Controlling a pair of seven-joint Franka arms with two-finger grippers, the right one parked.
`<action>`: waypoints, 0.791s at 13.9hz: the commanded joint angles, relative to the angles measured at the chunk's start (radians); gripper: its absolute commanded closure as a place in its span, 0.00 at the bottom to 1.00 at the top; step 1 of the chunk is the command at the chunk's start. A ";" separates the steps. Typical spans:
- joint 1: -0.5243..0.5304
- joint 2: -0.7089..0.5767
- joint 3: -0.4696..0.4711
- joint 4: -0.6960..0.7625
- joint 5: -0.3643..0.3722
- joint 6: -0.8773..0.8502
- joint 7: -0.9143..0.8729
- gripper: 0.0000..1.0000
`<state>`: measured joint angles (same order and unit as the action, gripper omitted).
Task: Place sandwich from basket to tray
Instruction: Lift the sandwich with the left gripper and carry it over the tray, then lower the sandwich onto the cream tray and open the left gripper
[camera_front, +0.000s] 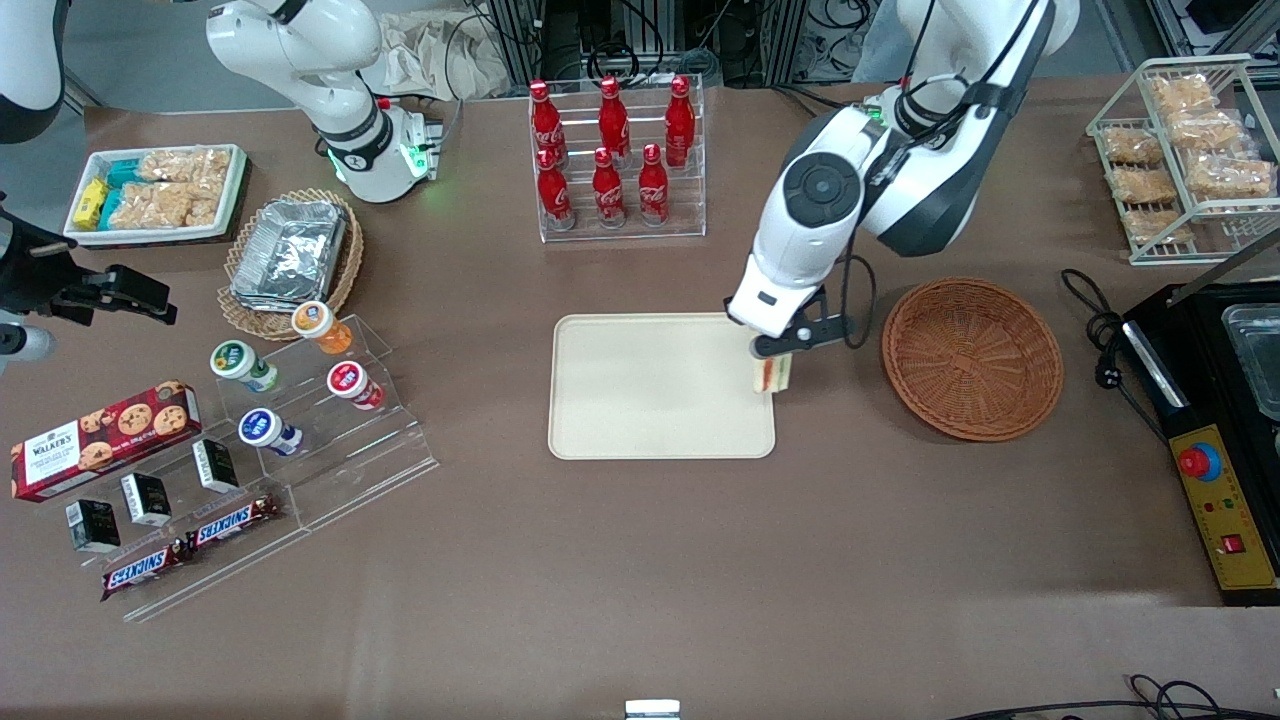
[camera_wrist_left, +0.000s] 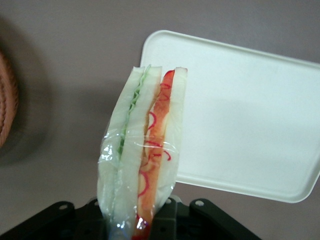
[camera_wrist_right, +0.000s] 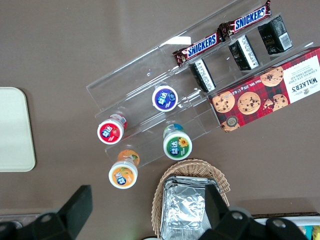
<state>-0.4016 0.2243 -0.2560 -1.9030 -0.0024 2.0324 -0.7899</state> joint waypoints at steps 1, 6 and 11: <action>-0.048 0.104 0.001 0.058 0.121 0.029 0.060 1.00; -0.066 0.180 0.006 -0.067 0.171 0.285 0.060 1.00; -0.057 0.227 0.012 -0.073 0.188 0.313 0.014 1.00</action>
<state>-0.4626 0.4490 -0.2472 -1.9738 0.1663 2.3278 -0.7443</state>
